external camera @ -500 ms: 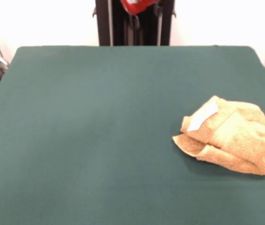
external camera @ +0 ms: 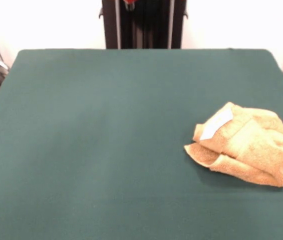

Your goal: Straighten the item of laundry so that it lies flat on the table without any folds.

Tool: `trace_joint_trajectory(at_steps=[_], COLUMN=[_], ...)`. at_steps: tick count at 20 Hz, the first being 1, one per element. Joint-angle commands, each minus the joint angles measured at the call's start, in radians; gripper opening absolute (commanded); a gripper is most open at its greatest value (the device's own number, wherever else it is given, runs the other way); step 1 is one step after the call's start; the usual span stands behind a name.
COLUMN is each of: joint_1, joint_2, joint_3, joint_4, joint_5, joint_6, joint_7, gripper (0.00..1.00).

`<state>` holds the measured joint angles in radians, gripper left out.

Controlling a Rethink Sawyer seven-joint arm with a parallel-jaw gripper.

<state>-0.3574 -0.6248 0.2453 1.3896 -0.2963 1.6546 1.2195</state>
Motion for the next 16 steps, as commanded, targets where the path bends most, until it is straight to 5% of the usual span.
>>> trace_joint_trajectory(at_steps=[1, 16], joint_1=[0.033, 0.112], joint_2=[0.080, 0.121], joint_3=[0.077, 0.067], joint_4=[0.036, 0.039], joint_5=[0.012, 0.110], joint_6=[-0.024, -0.101], joint_7=[0.027, 0.163], gripper=[1.00, 1.00])
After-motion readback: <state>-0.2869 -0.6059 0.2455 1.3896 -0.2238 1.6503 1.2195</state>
